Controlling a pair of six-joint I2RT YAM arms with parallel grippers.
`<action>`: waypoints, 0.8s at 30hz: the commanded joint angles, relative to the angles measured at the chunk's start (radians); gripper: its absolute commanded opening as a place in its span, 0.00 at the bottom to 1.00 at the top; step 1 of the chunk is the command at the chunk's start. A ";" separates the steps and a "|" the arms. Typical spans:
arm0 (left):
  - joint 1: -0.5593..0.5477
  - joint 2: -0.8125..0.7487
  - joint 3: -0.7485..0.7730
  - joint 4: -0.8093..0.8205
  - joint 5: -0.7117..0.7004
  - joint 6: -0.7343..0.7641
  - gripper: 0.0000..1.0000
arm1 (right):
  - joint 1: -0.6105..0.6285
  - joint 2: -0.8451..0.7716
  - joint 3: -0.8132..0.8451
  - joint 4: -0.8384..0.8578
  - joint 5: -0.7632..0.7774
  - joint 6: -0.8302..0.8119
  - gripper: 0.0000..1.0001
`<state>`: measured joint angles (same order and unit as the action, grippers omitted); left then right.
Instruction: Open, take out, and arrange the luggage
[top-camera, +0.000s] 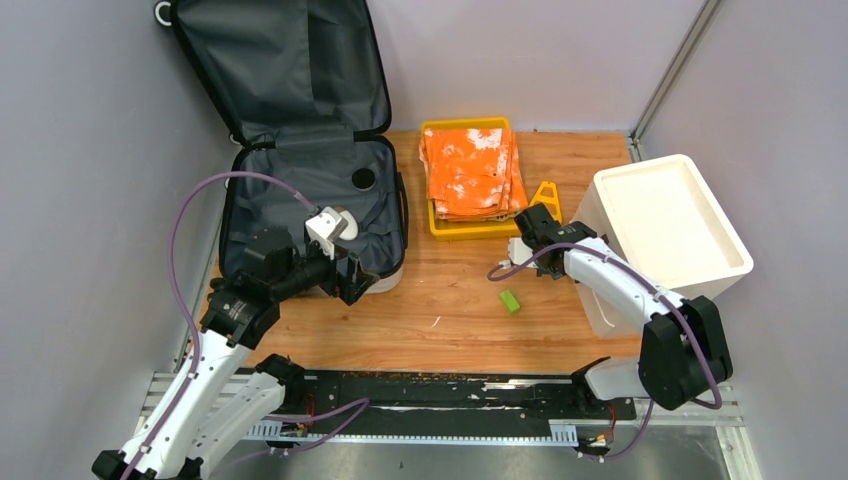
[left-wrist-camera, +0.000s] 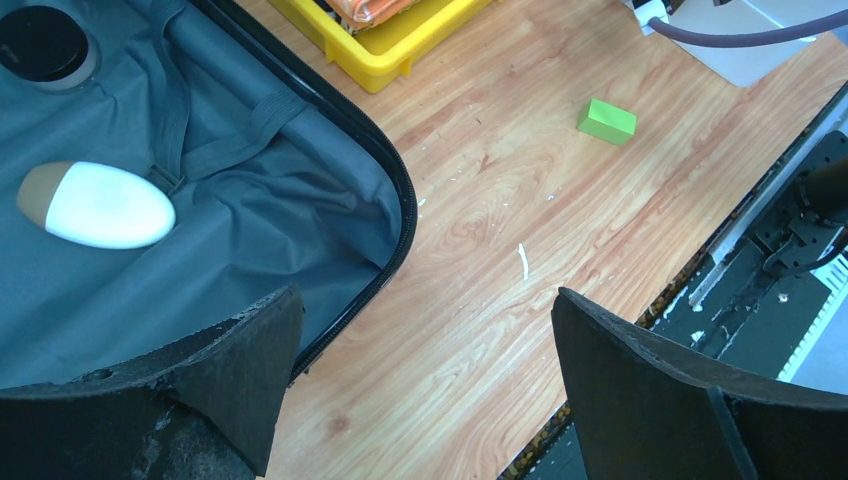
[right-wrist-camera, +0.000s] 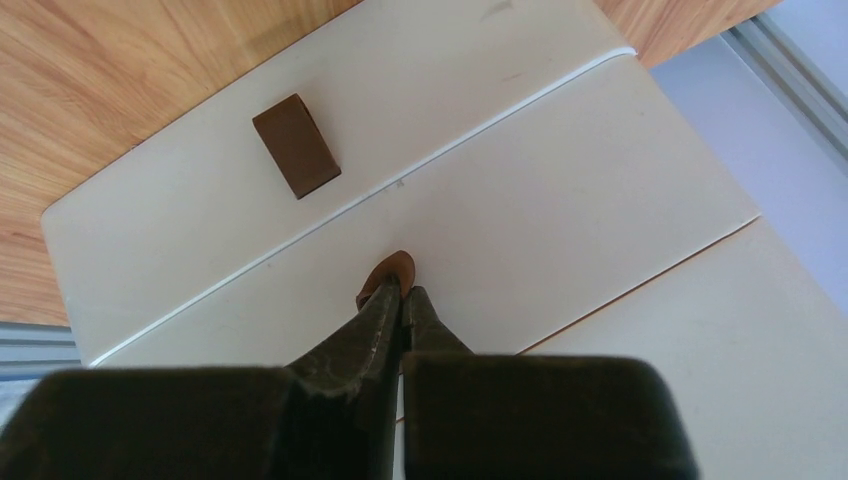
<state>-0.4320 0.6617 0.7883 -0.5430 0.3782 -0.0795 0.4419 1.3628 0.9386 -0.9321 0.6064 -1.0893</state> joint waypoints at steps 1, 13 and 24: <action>-0.006 -0.012 0.035 0.012 -0.004 0.018 1.00 | -0.008 -0.027 0.017 0.001 0.022 0.007 0.00; -0.005 -0.011 0.035 0.011 -0.010 0.018 1.00 | 0.077 -0.040 0.076 -0.060 -0.125 0.066 0.00; -0.006 -0.014 0.034 0.009 -0.016 0.018 1.00 | 0.162 0.009 0.144 -0.054 -0.211 0.096 0.00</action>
<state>-0.4324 0.6582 0.7883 -0.5434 0.3645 -0.0795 0.5514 1.3548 1.0264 -1.0225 0.4908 -1.0157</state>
